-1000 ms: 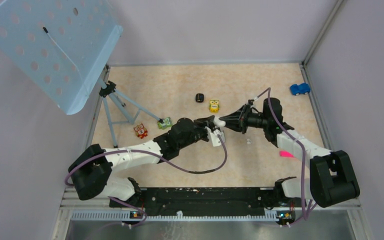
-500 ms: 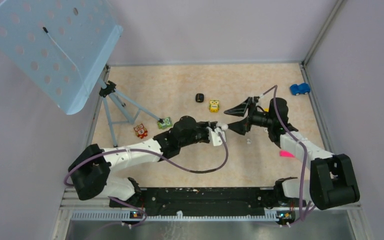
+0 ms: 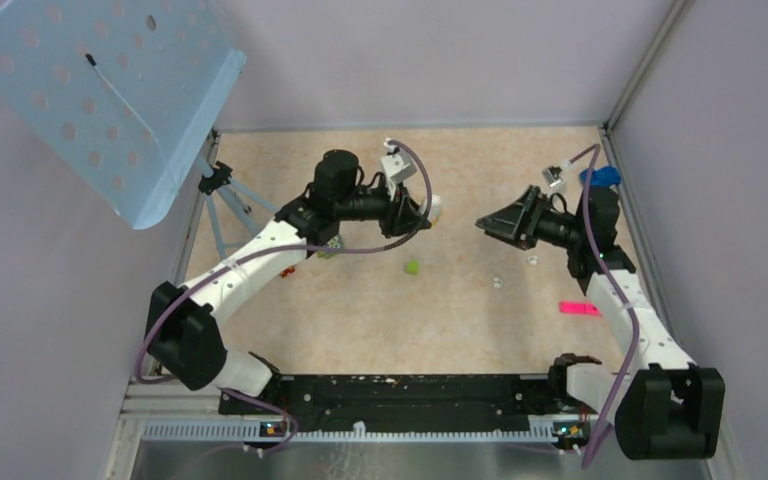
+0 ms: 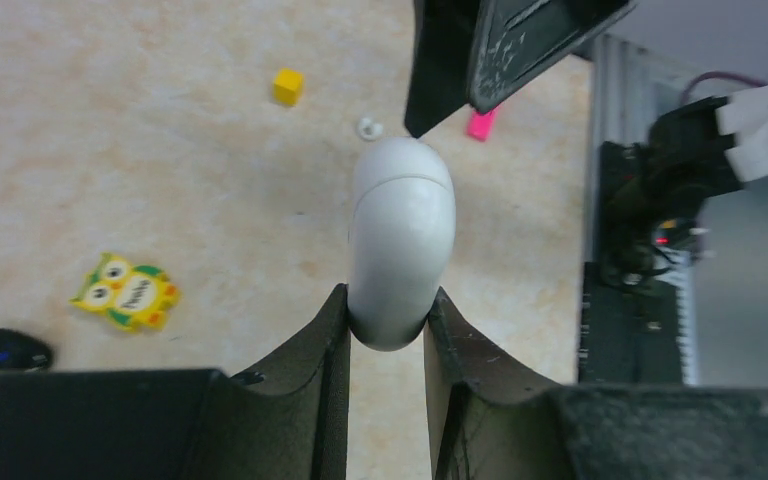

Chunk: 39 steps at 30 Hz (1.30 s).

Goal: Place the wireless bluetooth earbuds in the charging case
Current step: Pass from the left arm to the right

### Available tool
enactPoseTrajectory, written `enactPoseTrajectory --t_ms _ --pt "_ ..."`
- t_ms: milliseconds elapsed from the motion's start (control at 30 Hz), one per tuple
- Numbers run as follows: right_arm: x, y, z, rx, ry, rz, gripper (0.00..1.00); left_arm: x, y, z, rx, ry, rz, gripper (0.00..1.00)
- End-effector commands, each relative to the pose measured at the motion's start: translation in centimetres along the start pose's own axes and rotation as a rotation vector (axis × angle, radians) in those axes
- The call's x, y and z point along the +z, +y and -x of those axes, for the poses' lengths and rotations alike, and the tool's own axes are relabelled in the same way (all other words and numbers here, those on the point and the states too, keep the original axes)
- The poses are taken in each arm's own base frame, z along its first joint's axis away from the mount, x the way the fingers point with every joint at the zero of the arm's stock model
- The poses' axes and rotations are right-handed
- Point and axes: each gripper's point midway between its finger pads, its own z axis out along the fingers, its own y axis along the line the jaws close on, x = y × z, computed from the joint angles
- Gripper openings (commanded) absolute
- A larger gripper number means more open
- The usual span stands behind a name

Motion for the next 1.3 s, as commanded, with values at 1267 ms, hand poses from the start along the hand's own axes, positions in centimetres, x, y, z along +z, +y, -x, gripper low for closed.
enactPoseTrajectory --t_ms 1267 --pt "0.4 5.2 -1.2 -0.353 -0.175 0.343 0.76 0.2 -5.6 4.0 -0.732 -0.127 -0.525 0.00"
